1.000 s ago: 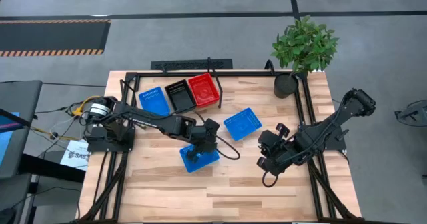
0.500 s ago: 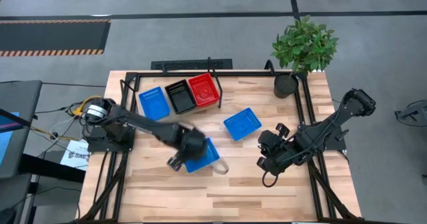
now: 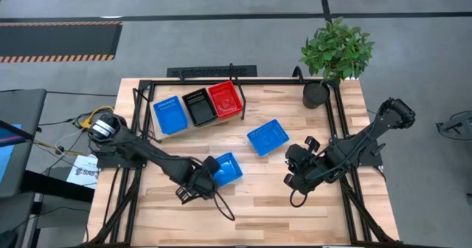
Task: Stack baskets on shelf by color
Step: Stack the left blue bin on top of the blue bin on the shelf, then stack the blue bin on the blue bin on the shelf
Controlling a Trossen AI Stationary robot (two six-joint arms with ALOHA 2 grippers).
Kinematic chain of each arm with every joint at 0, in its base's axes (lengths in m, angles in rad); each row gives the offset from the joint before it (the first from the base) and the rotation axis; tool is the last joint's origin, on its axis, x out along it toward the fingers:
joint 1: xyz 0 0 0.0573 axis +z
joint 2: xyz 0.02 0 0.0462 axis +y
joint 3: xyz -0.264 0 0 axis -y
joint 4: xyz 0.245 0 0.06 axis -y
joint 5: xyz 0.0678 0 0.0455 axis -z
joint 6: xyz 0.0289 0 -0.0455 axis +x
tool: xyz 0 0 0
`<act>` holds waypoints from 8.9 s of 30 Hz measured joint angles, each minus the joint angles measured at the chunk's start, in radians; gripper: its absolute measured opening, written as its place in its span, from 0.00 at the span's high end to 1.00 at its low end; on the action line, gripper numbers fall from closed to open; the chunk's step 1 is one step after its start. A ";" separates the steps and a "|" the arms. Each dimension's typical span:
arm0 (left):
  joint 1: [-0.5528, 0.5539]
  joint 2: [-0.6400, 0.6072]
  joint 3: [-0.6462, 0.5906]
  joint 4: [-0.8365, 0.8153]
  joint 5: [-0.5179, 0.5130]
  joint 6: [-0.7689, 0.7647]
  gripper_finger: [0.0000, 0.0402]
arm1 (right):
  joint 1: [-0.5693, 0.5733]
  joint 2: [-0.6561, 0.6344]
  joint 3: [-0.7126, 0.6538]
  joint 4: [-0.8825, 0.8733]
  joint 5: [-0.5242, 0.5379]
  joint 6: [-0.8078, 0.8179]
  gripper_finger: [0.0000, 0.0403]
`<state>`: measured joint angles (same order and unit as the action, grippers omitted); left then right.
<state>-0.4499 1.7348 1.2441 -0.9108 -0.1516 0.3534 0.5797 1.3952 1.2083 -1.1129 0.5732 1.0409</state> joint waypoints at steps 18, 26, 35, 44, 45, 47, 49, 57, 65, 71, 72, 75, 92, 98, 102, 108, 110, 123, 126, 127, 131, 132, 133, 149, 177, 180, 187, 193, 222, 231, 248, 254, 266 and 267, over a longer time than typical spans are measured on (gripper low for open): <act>0.064 0.000 -0.133 0.213 0.038 0.041 0.91 | 0.002 0.000 0.000 0.007 0.000 0.006 0.71; 0.047 0.001 -0.019 0.186 0.013 -0.194 0.99 | 0.002 0.000 0.000 0.007 0.000 0.006 0.71; 0.020 0.001 0.311 -0.213 -0.167 -0.696 1.00 | 0.002 0.000 0.000 0.006 0.000 0.001 0.71; 0.029 -0.001 0.608 -0.668 -0.439 -1.162 1.00 | 0.002 0.000 0.000 0.006 0.000 -0.003 0.71; 0.042 -0.006 0.612 -0.663 -0.448 -1.179 1.00 | 0.002 0.000 0.000 0.006 0.001 -0.003 0.71; 0.067 -0.031 0.596 -0.657 -0.410 -1.176 1.00 | 0.002 0.000 0.000 0.007 0.001 -0.003 0.71; 0.111 -0.044 0.578 -0.660 -0.376 -1.171 1.00 | 0.002 0.000 0.000 0.005 0.002 -0.003 0.71; 0.297 -0.154 0.333 -0.665 -0.297 -0.984 1.00 | 0.002 0.000 -0.003 -0.001 0.002 -0.003 0.71; 0.396 -0.428 0.051 -0.647 -0.290 -0.891 1.00 | 0.002 0.000 -0.003 -0.009 0.002 -0.006 0.71; 0.406 -0.541 -0.082 -0.491 -0.270 -0.787 1.00 | -0.012 0.000 -0.003 -0.006 0.003 -0.021 0.71; 0.416 -0.544 -0.096 -0.474 -0.274 -0.781 1.00 | -0.014 0.000 -0.003 -0.005 0.003 -0.021 0.71; 0.447 -0.535 -0.128 -0.461 -0.271 -0.721 1.00 | -0.020 0.000 -0.003 -0.004 0.003 -0.021 0.71; 0.577 -0.489 -0.138 -0.397 -0.207 -0.656 1.00 | -0.016 0.000 -0.003 -0.001 0.001 -0.021 0.71; 0.588 -0.489 -0.138 -0.377 -0.204 -0.602 1.00 | -0.016 0.000 -0.003 0.000 0.001 -0.021 0.71; 0.598 -0.489 -0.138 -0.381 -0.201 -0.597 1.00 | -0.010 0.000 -0.003 -0.001 0.001 -0.021 0.71; 0.600 -0.489 -0.138 -0.390 -0.195 -0.602 1.00 | -0.003 0.000 -0.003 -0.001 0.001 -0.020 0.71; 0.597 -0.489 -0.138 -0.391 -0.199 -0.602 1.00 | -0.003 0.000 -0.003 -0.001 0.001 -0.020 0.71; 0.595 -0.508 -0.229 -0.374 -0.210 -0.625 1.00 | -0.003 0.000 -0.003 -0.001 0.000 -0.026 0.71; 0.595 -0.508 -0.246 -0.363 -0.214 -0.625 1.00 | -0.003 0.000 -0.003 -0.001 0.000 -0.026 0.71; 0.595 -0.509 -0.253 -0.352 -0.214 -0.624 1.00 | -0.003 0.000 -0.003 -0.001 0.000 -0.026 0.71; 0.595 -0.509 -0.268 -0.309 -0.211 -0.625 1.00 | -0.005 0.000 -0.003 -0.002 0.000 -0.029 0.71; 0.595 -0.509 -0.268 -0.303 -0.211 -0.625 1.00 | -0.005 0.000 -0.003 -0.002 0.000 -0.029 0.71; 0.595 -0.509 -0.268 -0.297 -0.211 -0.624 1.00 | -0.005 0.000 -0.003 -0.002 0.000 -0.029 0.71; 0.595 -0.509 -0.268 -0.300 -0.181 -0.601 1.00 | -0.004 0.000 -0.003 -0.001 0.000 -0.028 0.71; 0.491 -0.507 -0.043 -0.027 -0.049 -0.410 0.56 | -0.004 0.000 -0.003 0.000 0.000 -0.027 0.71; 0.444 -0.473 -0.043 0.201 -0.051 -0.304 0.56 | -0.004 0.000 -0.003 0.000 0.000 -0.027 0.71; 0.419 -0.250 -0.043 0.463 0.019 -0.075 0.55 | -0.004 0.000 -0.003 -0.001 -0.004 -0.026 0.71; 0.423 -0.025 0.046 0.530 0.042 0.071 0.55 | -0.005 0.000 -0.003 0.000 -0.016 -0.026 0.71; 0.505 0.281 0.352 0.460 0.151 0.285 0.55 | -0.004 0.000 -0.002 -0.004 -0.052 -0.024 0.71; 0.507 0.281 0.303 0.480 0.172 0.369 0.55 | -0.004 0.000 -0.002 -0.001 -0.052 -0.021 0.71; 0.536 0.320 0.227 0.548 0.226 0.426 0.55 | -0.004 0.000 -0.002 -0.001 -0.051 -0.020 0.71; 0.537 0.365 0.230 0.584 0.212 0.443 0.64 | -0.004 0.000 -0.003 0.000 -0.051 -0.018 0.71; 0.535 0.351 0.232 0.589 0.197 0.405 0.98 | -0.006 0.000 -0.003 -0.001 -0.049 -0.018 0.71; 0.530 0.351 0.232 0.588 0.196 0.403 0.99 | -0.006 0.000 -0.003 -0.001 -0.049 -0.019 0.71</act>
<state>0.0800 2.0853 1.4757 -0.3229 0.0443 0.7566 0.5739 1.3952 1.2057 -1.1136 0.5240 1.0223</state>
